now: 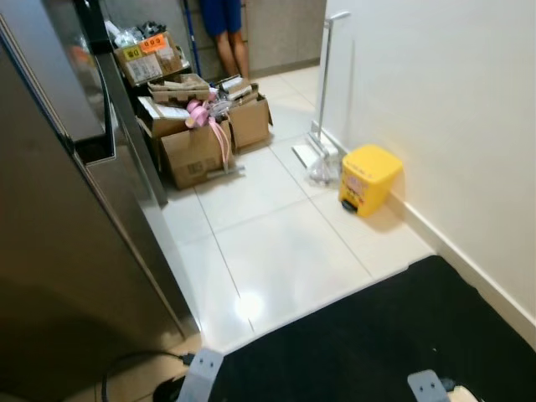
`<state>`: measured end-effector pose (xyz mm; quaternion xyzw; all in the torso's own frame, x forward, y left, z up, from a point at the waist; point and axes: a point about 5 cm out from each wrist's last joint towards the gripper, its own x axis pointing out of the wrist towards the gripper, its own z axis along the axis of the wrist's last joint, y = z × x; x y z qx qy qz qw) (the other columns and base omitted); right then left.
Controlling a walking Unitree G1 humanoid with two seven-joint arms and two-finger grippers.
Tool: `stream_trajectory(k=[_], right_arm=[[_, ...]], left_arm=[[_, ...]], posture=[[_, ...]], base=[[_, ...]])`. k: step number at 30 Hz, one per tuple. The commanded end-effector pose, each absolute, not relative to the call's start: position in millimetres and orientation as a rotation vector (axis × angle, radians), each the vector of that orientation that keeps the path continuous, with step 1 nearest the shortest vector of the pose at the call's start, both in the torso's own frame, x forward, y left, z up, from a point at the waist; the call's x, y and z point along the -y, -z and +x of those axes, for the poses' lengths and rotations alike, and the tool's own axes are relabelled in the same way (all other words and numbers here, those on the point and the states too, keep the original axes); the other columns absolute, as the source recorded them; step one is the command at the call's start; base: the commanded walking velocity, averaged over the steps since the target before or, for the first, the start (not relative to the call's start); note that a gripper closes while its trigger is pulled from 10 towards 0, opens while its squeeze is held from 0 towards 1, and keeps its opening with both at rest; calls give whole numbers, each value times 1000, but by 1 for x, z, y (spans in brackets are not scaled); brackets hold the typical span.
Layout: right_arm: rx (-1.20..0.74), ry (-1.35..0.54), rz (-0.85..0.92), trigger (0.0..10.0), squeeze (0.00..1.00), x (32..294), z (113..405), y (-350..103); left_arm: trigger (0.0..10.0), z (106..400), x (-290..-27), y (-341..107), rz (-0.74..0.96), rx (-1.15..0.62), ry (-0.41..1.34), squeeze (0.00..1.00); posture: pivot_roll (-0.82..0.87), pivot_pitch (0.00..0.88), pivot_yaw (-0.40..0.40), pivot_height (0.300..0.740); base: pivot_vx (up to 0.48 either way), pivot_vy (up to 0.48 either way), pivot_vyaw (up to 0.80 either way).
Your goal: Restocking fridge
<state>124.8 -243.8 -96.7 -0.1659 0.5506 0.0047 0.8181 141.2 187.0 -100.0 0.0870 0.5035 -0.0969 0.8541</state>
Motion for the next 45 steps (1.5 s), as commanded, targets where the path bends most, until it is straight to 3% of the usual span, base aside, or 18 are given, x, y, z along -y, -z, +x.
stream_trajectory(k=[1, 21, 45], right_arm=[[-1181, -21, -336, 10000, 0, 238, 121, 99], [-1194, -51, -311, 10000, 0, 238, 117, 101], [-1208, -85, -320, 10000, 0, 236, 113, 102]], left_arm=[[10000, 136, -188, 102, 184, -1078, 201, 0], [10000, 136, -187, 102, 169, -1081, 185, 0], [10000, 135, -188, 102, 168, -1087, 173, 0]], posture=[[-27, 6, -32, 740], [-27, 7, -33, 740], [-29, 6, -32, 740]], base=[[281, 0, 0], [277, 0, 0], [0, 0, 778]])
